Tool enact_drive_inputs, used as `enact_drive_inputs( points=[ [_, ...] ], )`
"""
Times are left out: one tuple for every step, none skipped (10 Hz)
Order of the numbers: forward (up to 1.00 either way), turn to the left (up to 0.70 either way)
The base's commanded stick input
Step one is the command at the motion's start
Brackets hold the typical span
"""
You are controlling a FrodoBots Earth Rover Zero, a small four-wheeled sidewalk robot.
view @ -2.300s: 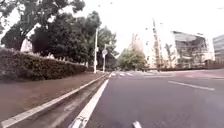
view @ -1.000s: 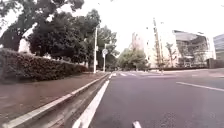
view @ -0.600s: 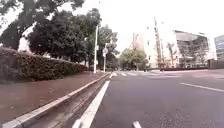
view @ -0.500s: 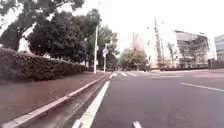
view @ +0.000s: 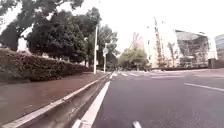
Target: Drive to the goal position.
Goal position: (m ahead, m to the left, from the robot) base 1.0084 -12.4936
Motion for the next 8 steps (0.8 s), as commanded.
enact_drive_inputs(
  points=[
    [0.70,-0.03],
    [0.70,-0.04],
    [0.70,-0.14],
    [0.70,-0.14],
    [0.70,0.00],
    [0.68,0.00],
    [0.53,0.00],
    [0.56,0.00]
  ],
)
